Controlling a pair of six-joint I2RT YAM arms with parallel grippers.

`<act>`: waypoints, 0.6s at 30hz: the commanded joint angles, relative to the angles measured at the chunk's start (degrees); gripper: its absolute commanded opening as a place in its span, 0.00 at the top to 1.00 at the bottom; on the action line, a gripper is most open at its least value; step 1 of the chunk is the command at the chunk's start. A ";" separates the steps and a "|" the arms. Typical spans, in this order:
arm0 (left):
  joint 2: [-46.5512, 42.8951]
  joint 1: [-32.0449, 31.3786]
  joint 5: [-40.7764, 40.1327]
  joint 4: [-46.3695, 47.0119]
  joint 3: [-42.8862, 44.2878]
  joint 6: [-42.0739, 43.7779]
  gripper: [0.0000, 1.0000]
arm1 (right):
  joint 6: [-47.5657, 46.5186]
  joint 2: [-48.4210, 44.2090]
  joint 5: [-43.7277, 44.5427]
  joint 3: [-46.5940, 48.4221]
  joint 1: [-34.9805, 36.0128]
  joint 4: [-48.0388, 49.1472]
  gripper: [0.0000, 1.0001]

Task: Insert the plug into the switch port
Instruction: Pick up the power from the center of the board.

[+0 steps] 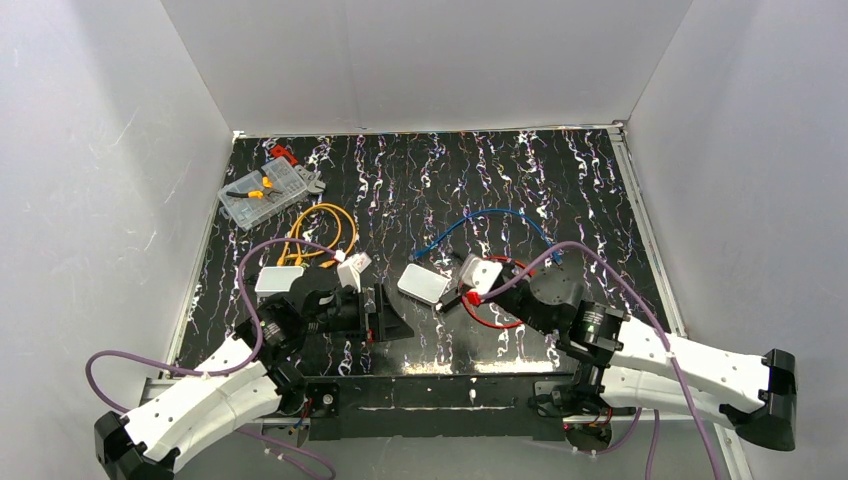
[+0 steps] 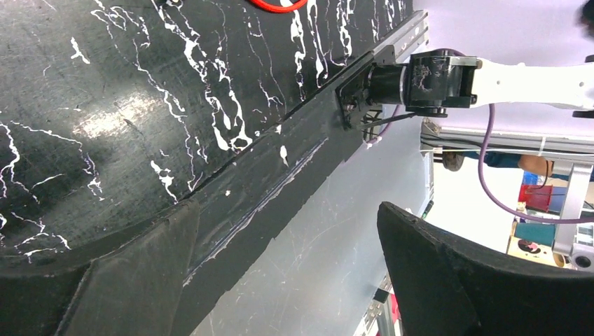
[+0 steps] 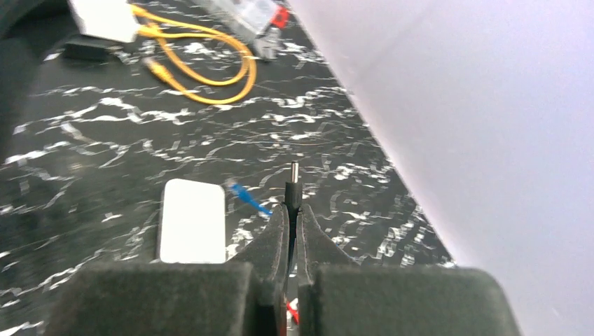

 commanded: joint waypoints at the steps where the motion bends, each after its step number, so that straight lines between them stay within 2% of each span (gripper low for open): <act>1: 0.03 0.10 -1.20 -1.61 1.50 1.37 0.02 | -5.72 -0.34 10.43 6.87 -2.08 0.37 0.99; 7: 0.54 0.13 -1.82 -1.56 1.84 2.07 0.02 | -7.65 -1.08 13.18 11.98 -6.77 -2.52 0.99; 13: 4.70 0.19 -3.79 -1.74 2.98 2.53 0.02 | -8.57 0.39 15.71 16.62 -13.05 -10.24 0.99; 18: 9.09 0.16 -8.85 -2.94 5.50 3.54 0.02 | -5.78 2.03 14.18 14.53 -18.83 -13.75 0.99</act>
